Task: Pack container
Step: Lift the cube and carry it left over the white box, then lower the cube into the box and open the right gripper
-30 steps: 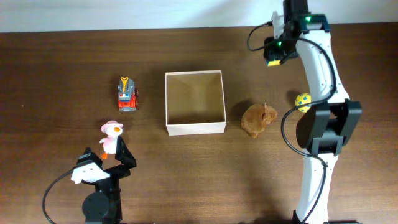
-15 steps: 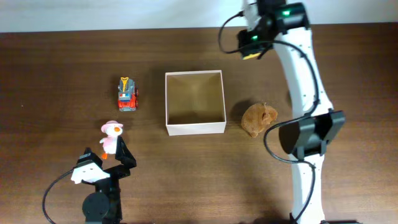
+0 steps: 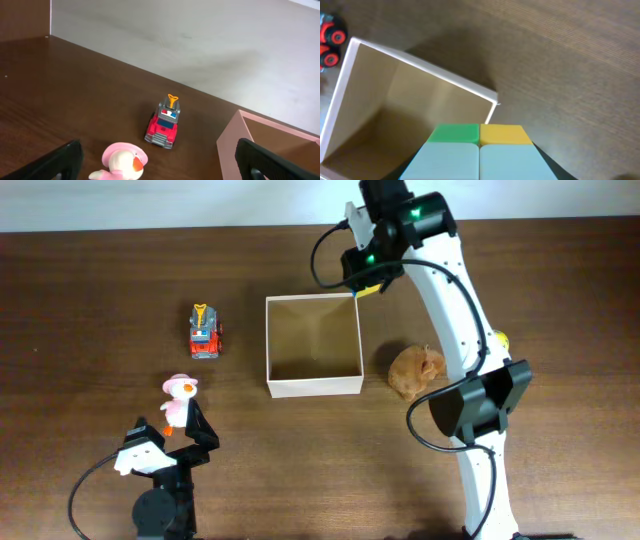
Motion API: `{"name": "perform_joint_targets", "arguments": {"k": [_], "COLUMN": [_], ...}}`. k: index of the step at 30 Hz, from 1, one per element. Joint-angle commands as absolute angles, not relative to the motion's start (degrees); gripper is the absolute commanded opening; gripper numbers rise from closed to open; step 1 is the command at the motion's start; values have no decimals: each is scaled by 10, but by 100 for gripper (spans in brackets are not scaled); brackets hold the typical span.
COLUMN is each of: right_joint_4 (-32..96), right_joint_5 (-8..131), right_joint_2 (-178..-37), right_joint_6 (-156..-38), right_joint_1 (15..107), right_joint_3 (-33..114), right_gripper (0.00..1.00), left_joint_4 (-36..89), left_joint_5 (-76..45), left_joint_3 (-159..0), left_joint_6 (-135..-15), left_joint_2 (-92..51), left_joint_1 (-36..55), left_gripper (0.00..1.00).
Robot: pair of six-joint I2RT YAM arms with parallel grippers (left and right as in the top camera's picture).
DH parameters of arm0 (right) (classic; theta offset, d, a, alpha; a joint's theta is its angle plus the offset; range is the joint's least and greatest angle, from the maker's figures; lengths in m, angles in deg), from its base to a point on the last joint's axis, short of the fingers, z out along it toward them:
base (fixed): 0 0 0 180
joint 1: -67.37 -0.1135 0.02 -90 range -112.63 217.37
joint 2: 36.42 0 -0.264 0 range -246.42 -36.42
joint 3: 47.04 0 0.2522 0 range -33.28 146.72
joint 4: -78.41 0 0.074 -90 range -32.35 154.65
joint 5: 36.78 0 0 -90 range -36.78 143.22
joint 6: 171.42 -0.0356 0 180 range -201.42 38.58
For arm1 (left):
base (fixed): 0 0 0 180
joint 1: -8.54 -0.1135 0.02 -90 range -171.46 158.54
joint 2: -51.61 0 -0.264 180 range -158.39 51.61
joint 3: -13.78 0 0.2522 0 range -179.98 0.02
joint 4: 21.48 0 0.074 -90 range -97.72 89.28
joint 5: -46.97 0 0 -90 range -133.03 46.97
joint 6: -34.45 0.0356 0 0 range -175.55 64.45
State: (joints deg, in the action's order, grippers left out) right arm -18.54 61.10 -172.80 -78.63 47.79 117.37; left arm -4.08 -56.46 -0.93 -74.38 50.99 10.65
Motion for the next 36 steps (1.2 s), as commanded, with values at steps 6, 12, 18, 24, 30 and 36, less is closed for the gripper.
{"name": "perform_joint_targets", "arguments": {"k": [6, 12, 18, 24, 30, 36], "right_joint_4": [-197, -192, -185, -169, -147, -120], "right_joint_5": [621, 625, 625, 625, 625, 625], "right_joint_2": [-1725, -1725, -1728, -1728, -1729, -1729], "right_joint_6": [-846, -901, -929, -942, -944, -945], "right_joint_1": [457, 447, 440, 429, 422, 418], "right_joint_3": [1184, 1184, 1179, 1142, 1087, 1028], "right_gripper": [36, 36, 36, 36, 36, 36], "left_joint_4": [-42, -42, -42, -42, -42, -42], "left_joint_5": [-559, -559, -559, -559, -559, -559], "left_joint_3": [-5, -5, -5, -5, -5, -5], "left_joint_6": [-735, -735, -735, -735, -735, -735], "left_joint_2": [513, 513, 513, 513, 513, 513], "left_joint_1": [106, 106, 106, 106, 106, 106], "left_gripper": [99, 99, 99, 99, 99, 99]}}
